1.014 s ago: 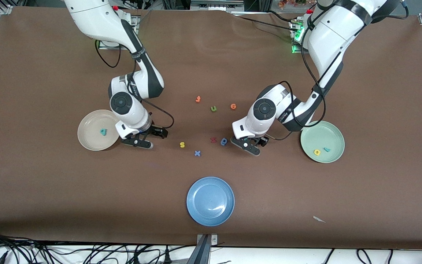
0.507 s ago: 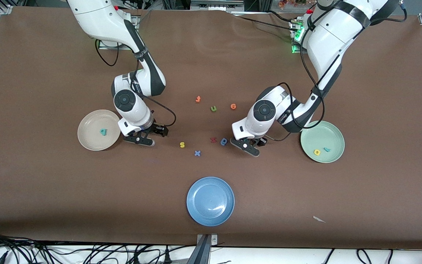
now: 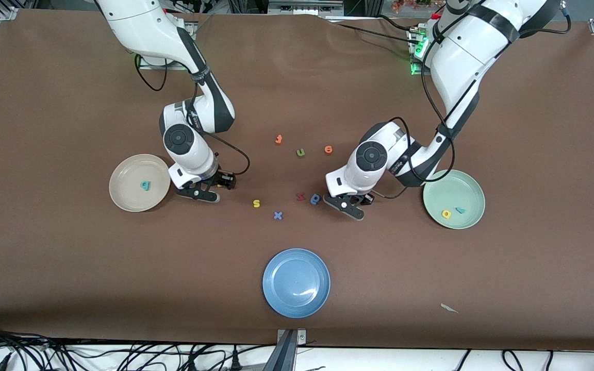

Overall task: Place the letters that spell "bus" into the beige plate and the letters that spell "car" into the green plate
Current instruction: 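Grasp the cyan c with the left gripper while the right gripper grasps the u, then place the c on the green plate while the right gripper places the u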

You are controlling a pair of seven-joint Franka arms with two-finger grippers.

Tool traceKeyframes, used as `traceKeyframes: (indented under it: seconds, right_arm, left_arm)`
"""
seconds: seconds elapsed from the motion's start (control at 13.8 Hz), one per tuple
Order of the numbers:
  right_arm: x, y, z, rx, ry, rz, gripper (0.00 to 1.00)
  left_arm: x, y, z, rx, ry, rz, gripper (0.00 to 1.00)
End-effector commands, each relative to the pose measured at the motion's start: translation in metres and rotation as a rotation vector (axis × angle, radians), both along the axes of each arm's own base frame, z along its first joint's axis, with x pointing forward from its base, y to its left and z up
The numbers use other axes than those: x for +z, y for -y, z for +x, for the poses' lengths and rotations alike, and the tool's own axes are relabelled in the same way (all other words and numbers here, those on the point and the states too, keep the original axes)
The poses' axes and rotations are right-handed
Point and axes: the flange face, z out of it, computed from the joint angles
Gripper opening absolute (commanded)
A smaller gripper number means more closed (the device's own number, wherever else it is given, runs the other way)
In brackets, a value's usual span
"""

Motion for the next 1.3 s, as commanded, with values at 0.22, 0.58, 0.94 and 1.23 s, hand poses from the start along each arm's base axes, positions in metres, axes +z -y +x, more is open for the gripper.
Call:
traceKeyframes:
  seconds: [0.22, 0.58, 0.94, 1.23]
  right_arm:
    - [0.003, -0.001, -0.005, -0.009, 0.01, 0.007, 0.49]
    - [0.002, -0.001, -0.007, -0.012, 0.005, 0.007, 0.35]
    - [0.003, -0.001, -0.006, -0.013, 0.002, 0.007, 0.29]
    - [0.005, -0.003, -0.004, -0.003, 0.007, 0.01, 0.24]
  left_arm:
    - [0.027, -0.019, 0.022, 0.03, 0.049, 0.022, 0.0]
    - [0.084, -0.118, 0.055, 0.009, -0.017, 0.136, 0.0]
    - [0.076, -0.255, 0.071, -0.031, -0.141, 0.167, 0.06]
    - [0.045, -0.289, 0.061, -0.017, -0.207, 0.152, 0.96]
